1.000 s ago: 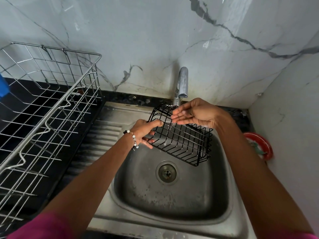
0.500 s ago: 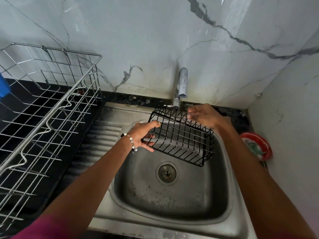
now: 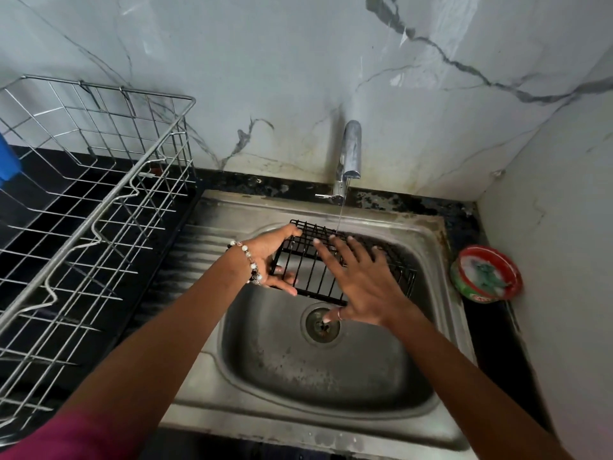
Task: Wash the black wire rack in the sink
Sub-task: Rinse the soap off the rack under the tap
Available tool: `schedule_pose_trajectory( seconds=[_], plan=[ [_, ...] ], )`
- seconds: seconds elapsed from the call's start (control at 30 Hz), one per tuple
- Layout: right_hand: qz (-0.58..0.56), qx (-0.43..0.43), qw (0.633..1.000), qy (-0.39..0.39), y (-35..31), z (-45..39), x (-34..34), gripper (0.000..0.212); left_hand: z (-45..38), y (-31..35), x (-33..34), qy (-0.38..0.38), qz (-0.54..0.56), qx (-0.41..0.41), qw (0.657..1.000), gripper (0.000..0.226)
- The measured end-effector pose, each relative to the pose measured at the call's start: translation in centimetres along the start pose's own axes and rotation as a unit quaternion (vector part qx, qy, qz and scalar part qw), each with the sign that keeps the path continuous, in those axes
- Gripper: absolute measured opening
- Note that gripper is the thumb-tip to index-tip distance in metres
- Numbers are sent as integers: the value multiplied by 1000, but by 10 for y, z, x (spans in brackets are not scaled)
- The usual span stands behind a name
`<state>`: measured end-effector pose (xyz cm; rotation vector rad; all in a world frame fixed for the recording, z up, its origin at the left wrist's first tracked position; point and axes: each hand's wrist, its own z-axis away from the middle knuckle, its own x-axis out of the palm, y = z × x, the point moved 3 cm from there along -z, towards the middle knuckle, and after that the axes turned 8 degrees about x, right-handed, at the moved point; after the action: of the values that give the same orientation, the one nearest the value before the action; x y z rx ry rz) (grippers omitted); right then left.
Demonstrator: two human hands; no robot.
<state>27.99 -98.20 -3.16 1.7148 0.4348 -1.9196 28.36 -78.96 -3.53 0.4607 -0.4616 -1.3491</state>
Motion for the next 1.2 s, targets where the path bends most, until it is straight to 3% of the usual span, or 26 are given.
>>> schedule_pose_trajectory(
  seconds=[0.17,0.27,0.37,0.47,0.57,0.63,0.7,0.8,0.9,0.97,1.03,1.1,1.2],
  plan=[
    [-15,37,999,35,2,-15,-4,130,-3,12,-6,-5,61,39,997,77],
    [-198,94,975,30,30,-27,-10,127,-1,24,-20,-52,139,57,987,72],
    [-460,140,876,37,55,-37,-11,112,1,23,-29,-31,110,108,988,55],
    [-612,166,773,12,63,-41,-2,99,-14,3,-27,72,103,146,981,33],
    [-747,174,642,-6,63,-38,14,88,-28,-24,-22,151,80,166,971,40],
    [-811,184,556,-18,61,-34,26,72,-31,-40,-13,101,106,167,975,63],
    [-852,187,487,-33,57,-31,39,60,-25,-48,3,-2,138,183,973,65],
    [-899,202,383,-68,50,-26,62,84,-16,-43,18,-40,8,243,969,49],
    [-922,195,328,-71,41,-25,74,74,-10,-32,21,-9,-63,271,961,9],
    [-930,177,312,-80,37,-27,76,68,-8,-27,18,2,-50,277,960,7],
    [-922,186,330,-81,33,-29,74,53,-9,-26,13,20,-48,280,959,12],
    [-884,241,395,-70,34,-32,72,35,-11,-27,3,47,-46,280,958,11],
    [-785,327,526,2,42,-41,65,30,-15,-30,-10,71,-34,280,957,8]
  ],
)
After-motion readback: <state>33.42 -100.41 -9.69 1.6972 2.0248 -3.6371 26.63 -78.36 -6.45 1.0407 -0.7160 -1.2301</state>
